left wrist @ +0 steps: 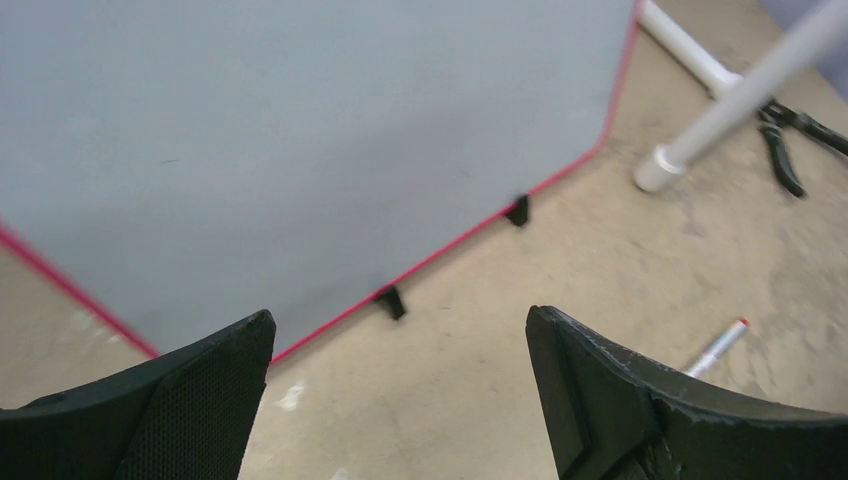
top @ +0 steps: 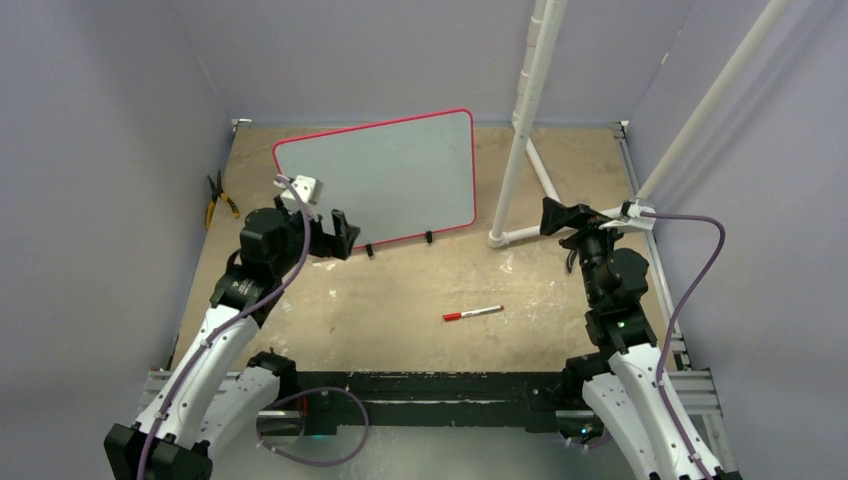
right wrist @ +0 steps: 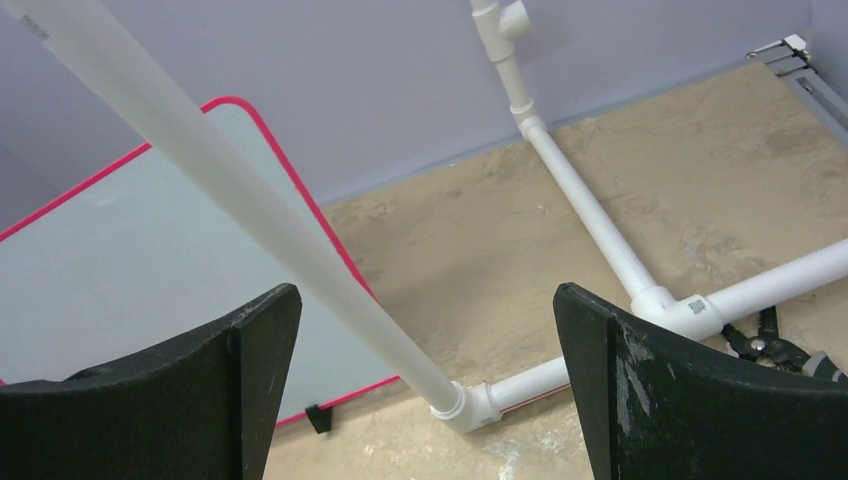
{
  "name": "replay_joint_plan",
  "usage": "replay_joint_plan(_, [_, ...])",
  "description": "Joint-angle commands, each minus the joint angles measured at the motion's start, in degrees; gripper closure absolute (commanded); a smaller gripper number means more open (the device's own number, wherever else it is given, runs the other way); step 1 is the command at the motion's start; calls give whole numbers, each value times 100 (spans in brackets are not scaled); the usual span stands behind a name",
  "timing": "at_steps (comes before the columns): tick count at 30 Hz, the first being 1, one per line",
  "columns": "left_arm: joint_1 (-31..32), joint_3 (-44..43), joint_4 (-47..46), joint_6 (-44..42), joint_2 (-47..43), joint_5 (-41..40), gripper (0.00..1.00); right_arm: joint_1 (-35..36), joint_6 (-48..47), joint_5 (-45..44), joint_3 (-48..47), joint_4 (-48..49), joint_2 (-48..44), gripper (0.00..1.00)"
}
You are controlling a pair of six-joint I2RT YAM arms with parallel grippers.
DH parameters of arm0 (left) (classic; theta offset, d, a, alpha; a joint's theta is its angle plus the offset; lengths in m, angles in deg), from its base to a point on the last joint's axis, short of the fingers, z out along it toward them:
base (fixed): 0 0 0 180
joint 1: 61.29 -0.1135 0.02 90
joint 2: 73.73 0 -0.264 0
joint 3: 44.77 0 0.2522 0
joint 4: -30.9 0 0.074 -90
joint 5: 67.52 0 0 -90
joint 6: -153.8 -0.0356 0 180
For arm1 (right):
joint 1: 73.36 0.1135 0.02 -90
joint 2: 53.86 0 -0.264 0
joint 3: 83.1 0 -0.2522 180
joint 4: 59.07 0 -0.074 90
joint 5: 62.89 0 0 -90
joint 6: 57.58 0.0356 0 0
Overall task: Write a sentence on the whiteboard
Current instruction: Open the whiteboard marker at the center of the board.
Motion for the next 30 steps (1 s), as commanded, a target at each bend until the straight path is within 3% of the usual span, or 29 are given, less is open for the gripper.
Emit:
replay_joint_plan(1, [831, 253, -696, -362, 59, 977, 5, -26, 47, 570, -308, -11, -4, 1])
replay_joint_plan(8, [2690, 146, -650, -895, 1318, 1145, 6, -22, 54, 1159, -407, -160, 70, 2])
replay_joint_plan(15, [4050, -371, -624, -1644, 2991, 924, 7, -21, -30, 1511, -448, -257, 132, 1])
replay_joint_plan(20, [4411, -688, -962, -1726, 3879, 819, 13, -21, -110, 1514, -481, -393, 88, 1])
replay_joint_plan(30, [4521, -965, -1466, -1597, 4722, 624, 46, -21, -139, 1538, -486, -467, 0, 1])
